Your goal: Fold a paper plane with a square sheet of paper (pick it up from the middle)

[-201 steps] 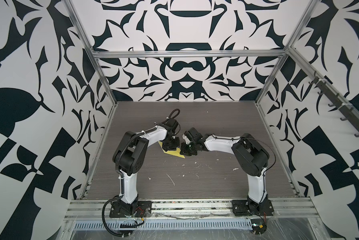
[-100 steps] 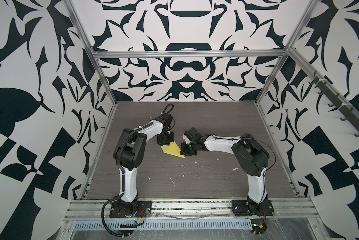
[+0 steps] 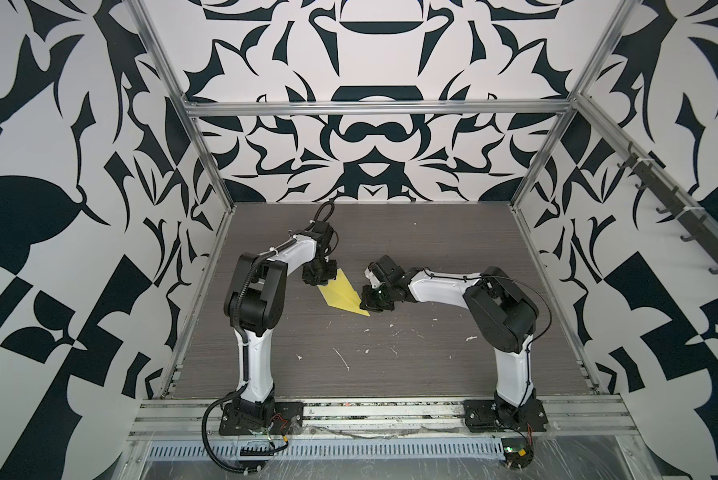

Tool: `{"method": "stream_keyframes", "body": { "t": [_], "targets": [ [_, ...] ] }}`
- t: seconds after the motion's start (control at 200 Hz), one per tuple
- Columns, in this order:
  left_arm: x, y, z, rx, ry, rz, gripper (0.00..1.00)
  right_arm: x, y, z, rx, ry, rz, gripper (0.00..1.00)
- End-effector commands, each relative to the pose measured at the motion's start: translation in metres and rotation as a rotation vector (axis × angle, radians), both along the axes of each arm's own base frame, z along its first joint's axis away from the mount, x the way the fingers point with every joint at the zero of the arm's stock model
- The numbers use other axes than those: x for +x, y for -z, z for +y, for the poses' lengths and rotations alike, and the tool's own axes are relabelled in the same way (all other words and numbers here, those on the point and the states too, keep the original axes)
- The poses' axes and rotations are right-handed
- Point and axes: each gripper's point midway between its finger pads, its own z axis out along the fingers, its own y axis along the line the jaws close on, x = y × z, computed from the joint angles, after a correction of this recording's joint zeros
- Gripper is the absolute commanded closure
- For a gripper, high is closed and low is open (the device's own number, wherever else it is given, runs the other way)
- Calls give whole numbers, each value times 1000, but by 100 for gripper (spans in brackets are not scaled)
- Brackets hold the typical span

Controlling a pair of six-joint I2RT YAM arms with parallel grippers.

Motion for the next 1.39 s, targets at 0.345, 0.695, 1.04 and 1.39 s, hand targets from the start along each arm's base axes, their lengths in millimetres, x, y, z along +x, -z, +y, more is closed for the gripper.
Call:
{"method": "stream_keyframes", "body": {
  "t": [0.345, 0.695, 1.04, 1.39],
  "targets": [
    [23, -31, 37, 82, -158, -81, 96, -33, 57, -49, -244, 3, 120, 100],
    [-19, -100, -11, -294, -224, -204, 92, -38, 39, -57, -241, -252, 44, 100],
    [-80, -67, -89, -421, -132, -92, 90, -65, 22, -75, -178, -420, 23, 100],
    [-76, -21, -96, -350, -147, -17, 93, -57, 16, -67, -157, -405, 10, 100]
  ]
}}
